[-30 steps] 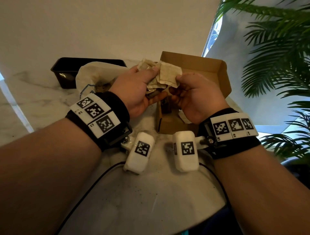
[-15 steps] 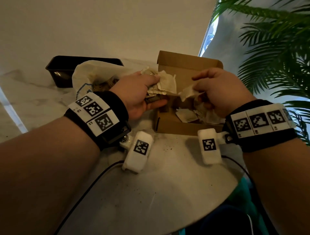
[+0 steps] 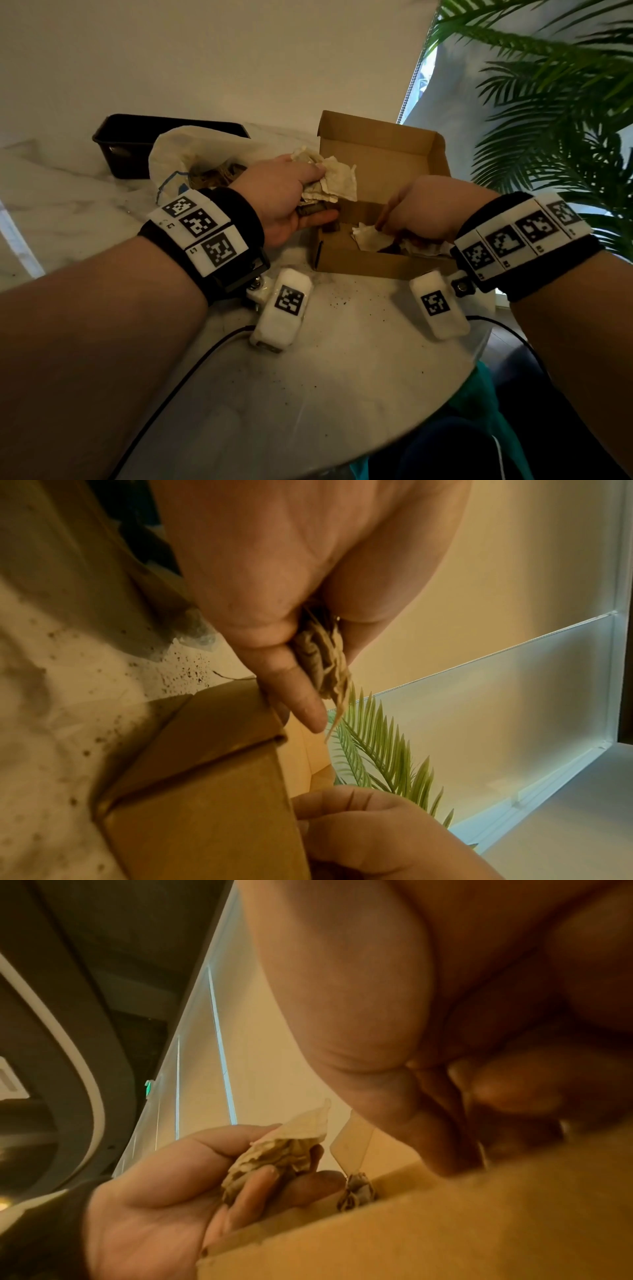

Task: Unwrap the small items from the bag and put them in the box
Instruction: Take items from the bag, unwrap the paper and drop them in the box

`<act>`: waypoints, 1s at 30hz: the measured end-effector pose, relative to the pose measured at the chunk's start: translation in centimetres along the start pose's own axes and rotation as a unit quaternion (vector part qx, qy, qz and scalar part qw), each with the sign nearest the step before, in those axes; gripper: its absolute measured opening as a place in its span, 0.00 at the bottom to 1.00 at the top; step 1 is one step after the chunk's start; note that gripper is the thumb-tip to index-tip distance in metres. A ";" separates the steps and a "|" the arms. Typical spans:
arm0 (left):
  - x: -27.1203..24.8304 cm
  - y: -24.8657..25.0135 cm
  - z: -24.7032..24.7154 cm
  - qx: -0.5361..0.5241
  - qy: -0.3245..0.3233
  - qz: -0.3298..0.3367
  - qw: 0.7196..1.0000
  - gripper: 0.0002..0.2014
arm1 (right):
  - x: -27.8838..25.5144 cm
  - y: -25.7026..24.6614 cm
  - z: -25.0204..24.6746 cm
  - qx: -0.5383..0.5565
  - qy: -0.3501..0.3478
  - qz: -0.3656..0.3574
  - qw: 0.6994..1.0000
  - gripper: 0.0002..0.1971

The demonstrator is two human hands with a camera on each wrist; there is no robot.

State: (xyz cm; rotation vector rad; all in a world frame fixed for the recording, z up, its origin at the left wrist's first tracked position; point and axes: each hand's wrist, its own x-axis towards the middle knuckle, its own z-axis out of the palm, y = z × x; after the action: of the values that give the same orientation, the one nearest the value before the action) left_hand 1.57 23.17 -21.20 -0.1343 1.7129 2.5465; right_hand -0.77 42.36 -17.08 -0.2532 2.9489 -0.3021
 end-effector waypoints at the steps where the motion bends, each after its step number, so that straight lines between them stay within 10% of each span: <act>1: 0.0 0.0 0.0 0.002 0.000 0.000 1.000 0.08 | 0.1 0.0 0.0 -0.011 0.005 0.002 1.000 0.11; 8: 0.1 0.0 0.0 0.003 0.003 -0.005 1.000 0.10 | -0.4 -1.3 -0.8 -0.110 0.019 -0.006 0.994 0.15; 16: 0.3 -0.2 0.1 -0.005 0.012 -0.004 1.000 0.14 | 1.1 -1.5 1.1 0.167 -0.065 0.011 0.984 0.14; 30: 0.4 -0.3 0.0 -0.009 0.010 0.000 1.000 0.15 | 1.0 -1.3 0.7 0.159 0.050 -0.021 0.986 0.14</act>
State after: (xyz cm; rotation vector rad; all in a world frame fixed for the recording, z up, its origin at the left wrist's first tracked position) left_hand 1.24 23.27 -21.56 -0.1624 1.6986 2.5693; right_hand -1.46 40.79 -17.58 -0.2621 2.9341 -0.8015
